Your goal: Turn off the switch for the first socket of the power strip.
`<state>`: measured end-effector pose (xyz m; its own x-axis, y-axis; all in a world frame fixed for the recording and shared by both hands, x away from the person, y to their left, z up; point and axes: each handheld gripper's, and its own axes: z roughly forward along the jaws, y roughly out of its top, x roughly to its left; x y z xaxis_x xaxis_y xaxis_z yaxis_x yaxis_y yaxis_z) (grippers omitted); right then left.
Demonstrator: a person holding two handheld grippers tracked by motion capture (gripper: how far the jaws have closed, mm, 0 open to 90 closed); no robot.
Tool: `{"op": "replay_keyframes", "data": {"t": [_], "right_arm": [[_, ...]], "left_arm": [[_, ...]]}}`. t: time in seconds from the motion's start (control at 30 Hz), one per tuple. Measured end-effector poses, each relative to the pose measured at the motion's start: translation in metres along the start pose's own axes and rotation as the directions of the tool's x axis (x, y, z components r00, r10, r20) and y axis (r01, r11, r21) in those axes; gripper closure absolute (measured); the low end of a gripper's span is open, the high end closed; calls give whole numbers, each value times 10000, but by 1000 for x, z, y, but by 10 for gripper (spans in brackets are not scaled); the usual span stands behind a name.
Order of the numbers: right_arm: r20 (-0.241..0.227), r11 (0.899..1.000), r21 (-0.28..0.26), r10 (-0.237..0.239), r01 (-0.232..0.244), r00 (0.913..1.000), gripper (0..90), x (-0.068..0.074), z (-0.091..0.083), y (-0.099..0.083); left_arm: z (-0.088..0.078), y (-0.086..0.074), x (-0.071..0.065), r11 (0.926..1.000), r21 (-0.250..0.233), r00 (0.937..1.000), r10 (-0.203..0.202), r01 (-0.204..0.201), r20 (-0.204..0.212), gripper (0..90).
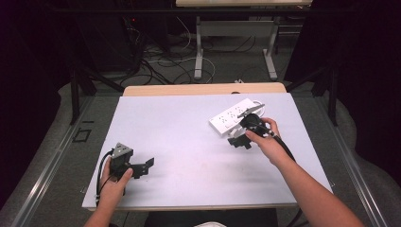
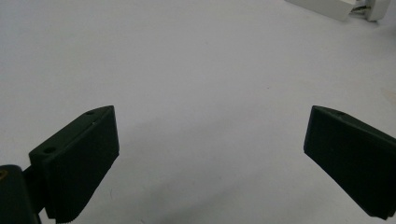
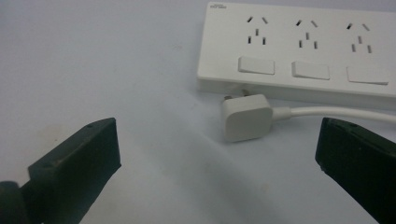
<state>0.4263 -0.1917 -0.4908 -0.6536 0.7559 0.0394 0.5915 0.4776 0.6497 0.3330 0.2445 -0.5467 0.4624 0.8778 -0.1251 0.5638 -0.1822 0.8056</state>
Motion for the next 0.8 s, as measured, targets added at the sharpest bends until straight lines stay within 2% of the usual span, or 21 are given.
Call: {"op": "replay_keyframes", "data": {"t": [0.07, 0.23, 0.43, 0.6, 0.73, 0.8], "right_arm": [[-151, 10000, 60, -11, 11, 9999, 0, 3, -4, -5], [-299, 9997, -237, 40, -47, 9995, 0, 9, -12, -18], [62, 9986, -478, -215, 217, 9998, 0, 10, -23, -35], [157, 9972, -747, 114, -102, 9998, 0, 9, -34, -52], [298, 9933, -1079, 451, -416, 9985, 0, 2, -42, -64], [272, 9872, -1294, 975, -932, 9949, 0, -4, -48, -72]], "left_arm": [[0, 0, 0, 10000, -2, 10000, -10, 10, -2, 32], [0, 0, 0, 10000, 83, 10000, 15, -15, 31, 32], [0, 0, -1, 9999, 68, 10000, -84, 83, 39, 33], [2, 0, 0, 9998, -16, 9998, -189, 189, 13, 33], [3, 1, 0, 9997, -16, 9997, -247, 247, 1, 33], [3, 1, 0, 9996, 72, 9997, -256, 256, 47, 33]]}}
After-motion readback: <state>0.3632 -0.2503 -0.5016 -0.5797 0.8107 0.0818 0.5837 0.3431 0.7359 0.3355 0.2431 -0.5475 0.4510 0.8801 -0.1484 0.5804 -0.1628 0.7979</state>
